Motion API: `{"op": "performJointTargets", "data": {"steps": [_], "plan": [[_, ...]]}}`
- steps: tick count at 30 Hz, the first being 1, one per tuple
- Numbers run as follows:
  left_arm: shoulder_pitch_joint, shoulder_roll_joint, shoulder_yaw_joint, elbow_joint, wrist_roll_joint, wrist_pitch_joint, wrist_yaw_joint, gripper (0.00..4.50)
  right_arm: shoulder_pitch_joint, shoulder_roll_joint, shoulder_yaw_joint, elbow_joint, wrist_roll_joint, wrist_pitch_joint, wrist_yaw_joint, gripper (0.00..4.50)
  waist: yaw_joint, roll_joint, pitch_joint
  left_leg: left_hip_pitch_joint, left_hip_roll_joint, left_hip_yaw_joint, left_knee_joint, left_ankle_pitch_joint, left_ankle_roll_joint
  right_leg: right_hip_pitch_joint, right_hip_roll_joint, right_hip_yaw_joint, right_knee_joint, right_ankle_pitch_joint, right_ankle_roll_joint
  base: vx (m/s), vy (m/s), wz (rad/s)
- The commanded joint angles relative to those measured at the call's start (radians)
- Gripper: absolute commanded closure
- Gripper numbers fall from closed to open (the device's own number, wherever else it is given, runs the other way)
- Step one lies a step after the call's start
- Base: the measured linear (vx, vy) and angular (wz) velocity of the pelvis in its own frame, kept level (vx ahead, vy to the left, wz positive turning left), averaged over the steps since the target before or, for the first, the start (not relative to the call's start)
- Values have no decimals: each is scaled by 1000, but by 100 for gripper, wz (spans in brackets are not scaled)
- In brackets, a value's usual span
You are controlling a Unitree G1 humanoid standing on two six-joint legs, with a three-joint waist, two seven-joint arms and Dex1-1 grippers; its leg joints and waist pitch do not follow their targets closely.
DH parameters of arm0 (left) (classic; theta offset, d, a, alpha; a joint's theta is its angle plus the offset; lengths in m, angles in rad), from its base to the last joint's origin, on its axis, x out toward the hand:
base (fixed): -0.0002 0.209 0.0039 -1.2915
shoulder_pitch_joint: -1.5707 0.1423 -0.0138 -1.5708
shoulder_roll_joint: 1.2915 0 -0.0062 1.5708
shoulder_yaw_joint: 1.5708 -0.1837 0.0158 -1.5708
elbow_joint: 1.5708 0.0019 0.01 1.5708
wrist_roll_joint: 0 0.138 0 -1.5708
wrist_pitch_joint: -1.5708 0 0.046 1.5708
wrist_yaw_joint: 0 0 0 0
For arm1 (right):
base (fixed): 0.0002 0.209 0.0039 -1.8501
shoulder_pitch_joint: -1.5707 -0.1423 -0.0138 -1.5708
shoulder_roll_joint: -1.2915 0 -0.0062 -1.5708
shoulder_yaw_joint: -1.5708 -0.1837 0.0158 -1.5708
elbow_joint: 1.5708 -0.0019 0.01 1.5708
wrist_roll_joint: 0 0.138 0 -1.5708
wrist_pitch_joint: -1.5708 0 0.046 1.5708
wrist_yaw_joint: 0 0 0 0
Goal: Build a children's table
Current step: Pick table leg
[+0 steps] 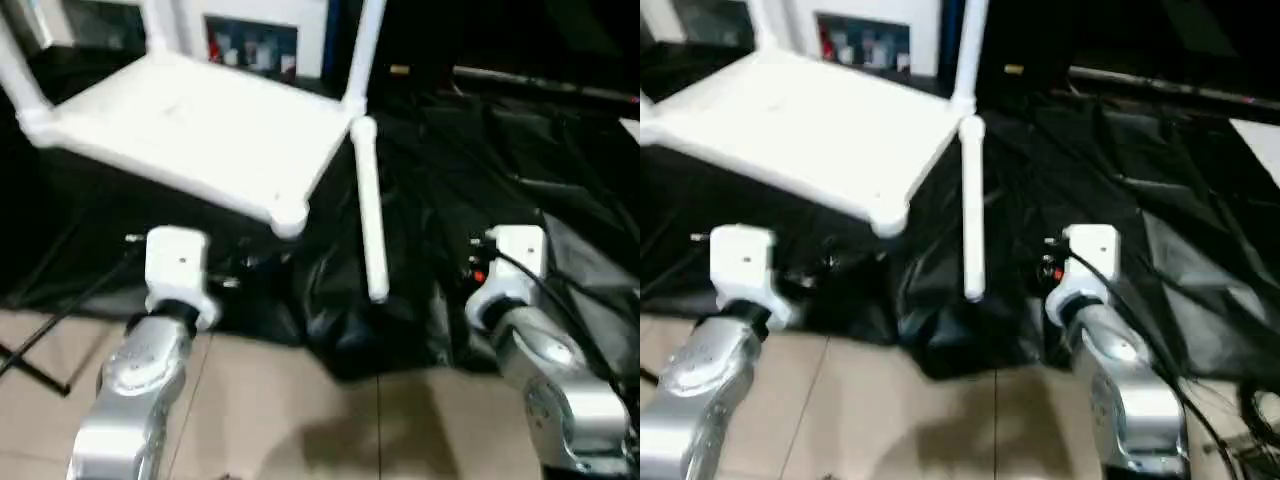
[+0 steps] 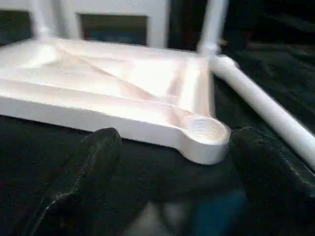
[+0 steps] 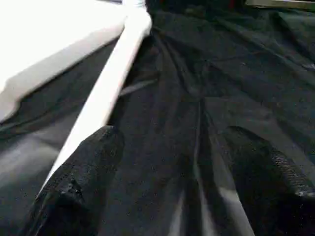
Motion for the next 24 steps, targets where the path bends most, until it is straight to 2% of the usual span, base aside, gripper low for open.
{"op": "performJointTargets", "data": {"steps": [1, 2, 3, 4, 5, 6, 7, 8, 9, 10, 11, 12, 13, 14, 15, 16, 17, 18, 19, 20, 21, 22, 23, 24], "plan": [[10, 12, 19, 9, -1, 1, -1, 52, -1, 15, 22, -12, 0, -2, 3, 97, -70, 44, -89, 227, 135, -180, -73, 346, 269, -206, -29, -107, 177, 165, 184, 37, 66, -17], [10, 12, 19, 9, -1, 1, -1, 52, -1, 15, 22, -12, 0, -2, 3, 97, -60, 26, -90, 240, 182, -218, -80, 597, 457, -271, -79, -91, 217, -92, 115, 83, -60, -33], [4, 11, 12, 18, 0, -2, -8, 52, 3, 13, 21, -12, -1, -1, 1, 97, -46, 23, -74, 196, 164, -182, -77, 560, 421, -278, -89, -81, 230, -44, 101, 136, -66, -34], [0, 10, 10, 24, 1, -4, -11, 52, 5, 12, 21, -12, -1, -1, 1, 97, -41, 8, -63, 139, 114, -100, -112, 358, 331, -268, -75, -87, 228, 96, 56, 97, -48, -9], [-3, 10, 10, 27, 2, -5, -12, 52, 5, 11, 21, -12, -2, -3, 1, 97, -44, -17, -43, 113, 84, -49, -152, 120, 300, -255, -80, -75, 159, 217, -5, 92, -42, 0], [-6, 10, 9, 31, 2, -6, -15, 52, 6, 10, 21, -12, -2, -4, 1, 97, -46, -40, -38, 106, 61, -16, -160, 18, 279, -235, -89, -59, 89, 265, -36, 0, 0, 0], [-10, 9, 8, 34, 0, -8, -18, 52, 7, 10, 21, -13, -2, -4, 1, 97, -29, -98, -32, 87, -23, 59, -104, -198, 175, -173, -123, 32, -56, -31, 1, 105, -103, 14], [-14, 9, 4, 38, -1, -8, -23, 52, 9, 9, 20, -14, -2, -5, 1, 97, -13, -89, -22, 111, -51, 44, 54, -153, 77, -151, -233, 124, -159, -721, -36, 126, -124, 16], [-17, 10, 1, 42, -2, -9, -26, 52, 10, 9, 20, -15, -2, -5, 2, 97, -12, -91, -29, 82, -49, 25, 73, -113, 40, -116, -235, 143, -144, -816, -83, 186, -142, 14], [-17, 10, 1, 42, -2, -9, -26, 52, 10, 9, 20, -15, -2, -5, 2, 97, -6, -82, -31, 45, -46, -3, 78, -53, -14, -79, -228, 141, -116, -760, -122, 120, -75, 2], [-20, 10, -2, 44, -3, -8, -31, 52, 11, 9, 19, -16, -2, -4, 1, 97, -12, -72, -27, 29, -36, -19, 72, -24, -36, -65, -226, 131, -107, -636, -185, 117, -23, 5], [-22, 12, -9, 49, -5, -8, -38, 52, 13, 8, 20, -18, -2, -2, 2, 97, -13, -67, -27, 30, -29, -22, 63, -12, -38, -64, -224, 126, -112, -582, -230, 103, 22, 16], [-22, 15, -15, 52, -8, -8, -46, 52, 14, 8, 20, -20, -4, 3, 5, 97, -16, -42, -22, 40, -12, -24, 21, 6, -34, -75, -198, 101, -120, -502, -294, 103, 22, 16], [-22, 15, -17, 53, -8, -9, -48, 52, 15, 8, 20, -20, -4, 3, 6, 97, -34, -19, -12, 64, 6, -17, -62, -5, -37, -90, -148, 29, -119, -504, -280, 82, 70, 8], [-24, 18, -23, 58, -10, -12, -56, 52, 17, 9, 20, -24, -4, 3, 10, 97, -41, 7, -3, 92, 39, -35, -119, -122, -50, -118, -113, -15, -90, -466, -245, 0, 0, 0], [-25, 19, -27, 63, -10, -15, -64, 52, 19, 8, 22, -27, -3, 1, 11, 97, -88, 30, -26, 171, 115, -118, -182, -414, -58, -184, -62, -65, 36, -255, -182, 95, 94, 2], [-27, 19, -28, 67, -9, -15, -67, 52, 22, 2, 26, -33, 1, 15, 15, 97, -95, 31, -41, 208, 148, -160, -200, -490, -9, -223, -74, -80, 123, -40, -108, 135, 80, 6], [-29, 18, -27, 70, -8, -15, -69, 52, 23, -2, 29, -38, 4, 26, 17, 97, -102, 31, -43, 210, 147, -162, -197, -469, 38, -236, -81, -84, 134, 21, -76, 208, 99, 8], [-31, 16, -26, 73, -9, -15, -69, 52, 27, 2, 23, -40, 11, 28, 14, 97, -111, 28, -42, 209, 123, -146, -187, -374, 138, -263, -88, -92, 142, 84, -40, 148, 49, 5], [-32, 16, -26, 74, -9, -15, -69, 52, 27, 3, 21, -41, 13, 28, 13, 97, -123, 12, -50, 242, 154, -47, -194, -300, 19, -284, -104, -101, 136, 127, -58, 159, 5, -29], [-35, 14, -26, 80, -11, -16, -70, 52, 32, 0, 18, -44, 9, 25, 12, 97, -115, 11, -40, 222, 147, -15, -207, -279, -24, -276, -104, -110, 126, 159, -65, 175, -49, -68], [-37, 11, -27, 86, -15, -17, -75, 52, 35, 3, 11, -45, 9, 21, 10, 97, -112, -19, -37, 218, 130, 37, -228, -305, -44, -249, -120, -103, 82, 180, -101, 175, -49, -68], [-39, 10, -32, 92, -19, -15, -80, 52, 39, 6, 3, -45, 11, 17, 8, 97, -107, -37, -34, 223, 106, 76, -222, -350, -47, -239, -125, -88, 50, 138, -130, 174, -99, -51], [-40, 9, -34, 96, -20, -14, -84, 52, 40, 8, 0, -45, 12, 15, 7, 97, -54, -66, -44, 127, -29, 82, -94, -315, 43, -115, -198, 35, -80, -252, -105, 85, -64, -13]]}}
